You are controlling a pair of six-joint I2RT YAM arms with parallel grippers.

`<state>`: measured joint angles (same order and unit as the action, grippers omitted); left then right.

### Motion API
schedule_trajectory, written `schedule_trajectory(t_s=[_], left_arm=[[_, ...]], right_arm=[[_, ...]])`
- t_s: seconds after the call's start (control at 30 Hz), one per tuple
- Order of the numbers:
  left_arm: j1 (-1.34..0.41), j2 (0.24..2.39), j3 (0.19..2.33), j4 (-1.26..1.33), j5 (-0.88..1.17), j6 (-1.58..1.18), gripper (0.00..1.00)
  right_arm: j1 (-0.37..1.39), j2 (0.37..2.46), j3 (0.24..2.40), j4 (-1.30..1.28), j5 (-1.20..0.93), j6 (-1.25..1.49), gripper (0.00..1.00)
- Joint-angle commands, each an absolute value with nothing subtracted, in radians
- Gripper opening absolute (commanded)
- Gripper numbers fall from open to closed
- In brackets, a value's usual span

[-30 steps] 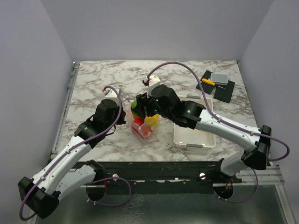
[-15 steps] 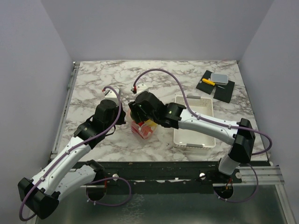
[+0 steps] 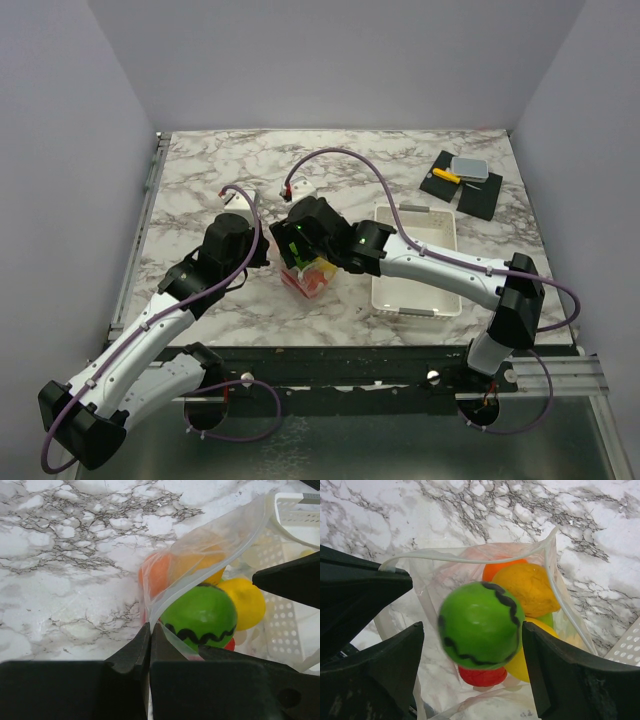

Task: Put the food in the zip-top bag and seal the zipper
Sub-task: Place the fake fruit in the zipper food storage bag, then pick up the fake fruit from the bin.

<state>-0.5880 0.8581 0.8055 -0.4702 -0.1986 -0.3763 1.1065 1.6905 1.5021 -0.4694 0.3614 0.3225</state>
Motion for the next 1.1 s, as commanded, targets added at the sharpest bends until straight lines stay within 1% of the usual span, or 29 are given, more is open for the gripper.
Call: schedule_trajectory(t_s=[0.0, 0.27, 0.5, 0.73, 0.9, 1.07], left_arm=[[-0.581, 0.851, 0.791, -0.463, -0.185, -0.369, 0.00], [-0.582, 0.859, 0.791, -0.463, -0.186, -0.368, 0.00], [-0.581, 0.864, 0.792, -0.465, -0.187, -0.368, 0.00], [-0.581, 0.871, 0.792, -0.463, -0.183, -0.368, 0.00], [-0.581, 0.871, 0.792, -0.463, -0.181, -0.369, 0.00], [-0.581, 0.872, 0.792, -0.463, -0.178, -0.369, 0.00]], right_arm=[[1.117, 1.670, 1.488, -0.476, 0.357, 0.332, 0.86], [1.117, 1.543, 1.457, -0.461, 0.371, 0.347, 0.88], [1.117, 1.392, 1.407, -0.465, 0.486, 0.368, 0.88], [1.115, 1.300, 1.378, -0.520, 0.617, 0.370, 0.88], [1.108, 1.271, 1.375, -0.595, 0.702, 0.370, 0.88], [1.049, 1.256, 1.372, -0.693, 0.706, 0.395, 0.88]])
